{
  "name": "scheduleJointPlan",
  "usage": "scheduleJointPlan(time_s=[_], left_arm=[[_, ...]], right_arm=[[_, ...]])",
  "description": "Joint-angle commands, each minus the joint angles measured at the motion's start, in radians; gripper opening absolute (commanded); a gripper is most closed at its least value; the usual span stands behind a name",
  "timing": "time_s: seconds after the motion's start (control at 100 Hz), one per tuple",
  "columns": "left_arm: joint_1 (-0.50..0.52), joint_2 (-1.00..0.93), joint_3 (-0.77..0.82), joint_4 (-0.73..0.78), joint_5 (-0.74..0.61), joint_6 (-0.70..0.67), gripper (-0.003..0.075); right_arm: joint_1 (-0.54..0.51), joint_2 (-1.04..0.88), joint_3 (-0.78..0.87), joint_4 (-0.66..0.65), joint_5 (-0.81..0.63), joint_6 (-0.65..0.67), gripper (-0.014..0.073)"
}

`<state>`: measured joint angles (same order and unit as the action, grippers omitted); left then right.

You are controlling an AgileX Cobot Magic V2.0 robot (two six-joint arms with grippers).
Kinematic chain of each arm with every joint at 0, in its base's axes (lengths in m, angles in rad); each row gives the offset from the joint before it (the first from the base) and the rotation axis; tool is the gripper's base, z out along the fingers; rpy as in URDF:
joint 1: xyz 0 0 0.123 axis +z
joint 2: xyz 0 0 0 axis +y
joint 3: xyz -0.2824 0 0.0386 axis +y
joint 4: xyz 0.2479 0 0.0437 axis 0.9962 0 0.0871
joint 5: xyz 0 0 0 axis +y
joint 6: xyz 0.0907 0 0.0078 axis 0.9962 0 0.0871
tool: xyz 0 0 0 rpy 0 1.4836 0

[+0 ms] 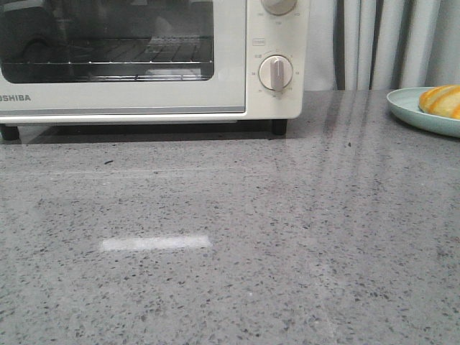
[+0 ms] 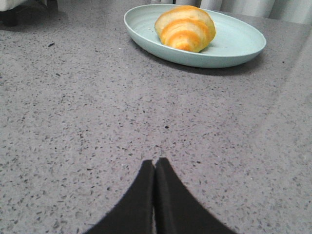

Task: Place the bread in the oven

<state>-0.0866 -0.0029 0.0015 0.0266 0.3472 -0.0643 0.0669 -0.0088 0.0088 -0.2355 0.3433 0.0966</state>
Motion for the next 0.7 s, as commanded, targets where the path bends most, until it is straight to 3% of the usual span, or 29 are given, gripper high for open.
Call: scheduleJointPlan(time_s=[0.0,0.69], left_arm=[[0.004,-0.03,0.024,-0.011,-0.05,-0.011,-0.0021],[0.004,-0.03,0.024,0.04,-0.05,-0.011,-0.0021]], right_arm=[[0.002,-0.02,0.013,-0.005,-0.041,-0.01,-0.0058],[0.002,-0.02,0.013,-0.005,-0.041,-0.01,-0.0057]])
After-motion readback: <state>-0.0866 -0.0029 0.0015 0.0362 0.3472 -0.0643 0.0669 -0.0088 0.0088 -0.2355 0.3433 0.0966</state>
